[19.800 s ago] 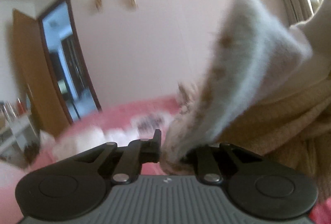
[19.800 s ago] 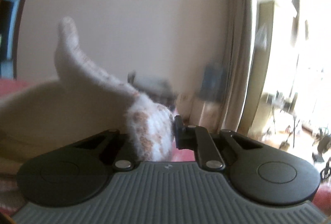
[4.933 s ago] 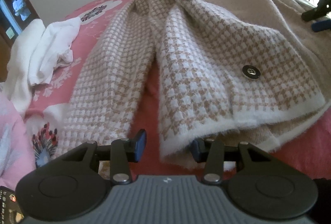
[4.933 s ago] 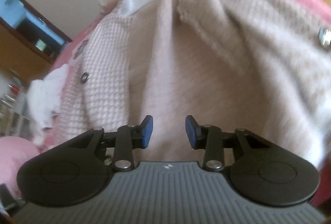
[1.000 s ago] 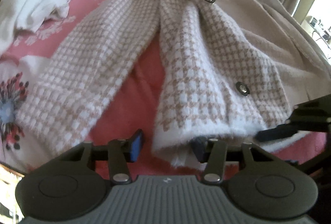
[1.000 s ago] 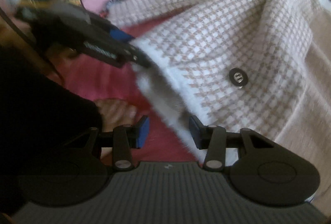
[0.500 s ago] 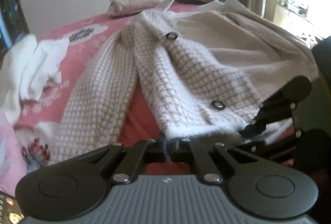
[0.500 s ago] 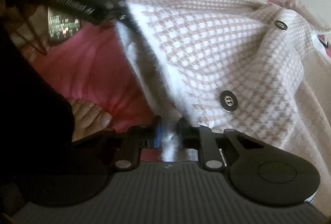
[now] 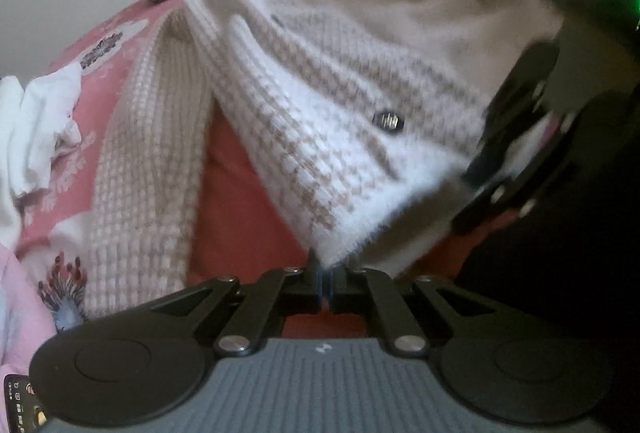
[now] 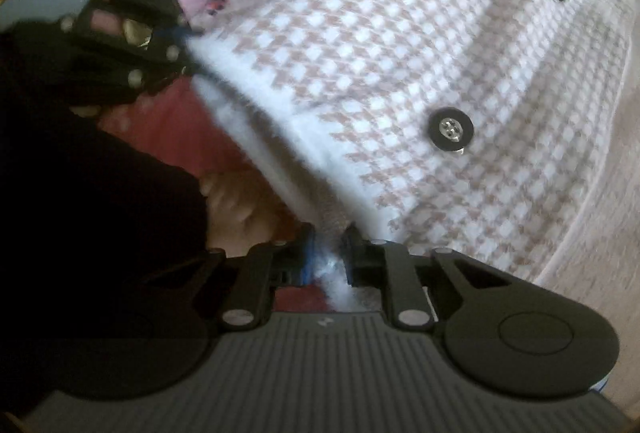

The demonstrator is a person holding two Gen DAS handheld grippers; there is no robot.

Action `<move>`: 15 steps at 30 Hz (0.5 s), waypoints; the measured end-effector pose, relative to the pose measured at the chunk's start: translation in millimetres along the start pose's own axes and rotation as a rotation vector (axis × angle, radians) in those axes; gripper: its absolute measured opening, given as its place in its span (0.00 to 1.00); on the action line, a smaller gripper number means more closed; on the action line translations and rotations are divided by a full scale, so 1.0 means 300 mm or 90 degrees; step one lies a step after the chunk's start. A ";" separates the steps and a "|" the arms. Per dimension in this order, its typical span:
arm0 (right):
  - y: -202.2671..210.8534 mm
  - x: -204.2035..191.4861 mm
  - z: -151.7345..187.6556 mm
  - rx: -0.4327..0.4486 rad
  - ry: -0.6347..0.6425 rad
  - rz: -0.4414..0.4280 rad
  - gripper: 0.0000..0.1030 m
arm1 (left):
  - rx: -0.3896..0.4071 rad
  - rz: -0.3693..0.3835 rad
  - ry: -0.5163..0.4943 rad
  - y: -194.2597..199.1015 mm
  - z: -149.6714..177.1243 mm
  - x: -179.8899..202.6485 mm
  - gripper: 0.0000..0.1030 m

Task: Fold clothes
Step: 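Grasp the buttoned front edge with the right gripper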

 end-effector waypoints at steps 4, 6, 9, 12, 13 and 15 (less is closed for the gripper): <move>0.095 -0.027 -0.008 0.036 -0.031 -0.034 0.27 | -0.043 0.020 0.014 -0.027 0.039 -0.027 0.24; 0.170 -0.037 -0.001 0.067 -0.059 -0.074 0.27 | -0.046 0.017 0.009 -0.018 0.048 -0.042 0.35; 0.300 -0.018 0.002 0.140 -0.116 -0.121 0.32 | -0.037 0.008 0.009 0.019 0.063 -0.066 0.43; 0.410 0.098 -0.013 0.241 -0.211 -0.116 0.44 | -0.040 0.011 0.038 0.038 0.059 -0.087 0.49; 0.428 0.154 -0.008 0.264 -0.253 -0.099 0.45 | -0.042 0.015 0.054 0.045 0.056 -0.097 0.49; 0.434 0.262 0.003 0.290 -0.339 -0.061 0.45 | -0.042 0.027 0.094 0.058 0.049 -0.122 0.52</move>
Point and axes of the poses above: each gripper's, at about its wrist camera, not at the fingertips, and y roughly against the way its jaws point, x to its right, z to its underside, the point moved 7 cm from there along -y, roughly the way its jaws point, and after that the axes turned 15 degrees about -z, right-handed, at the moved point
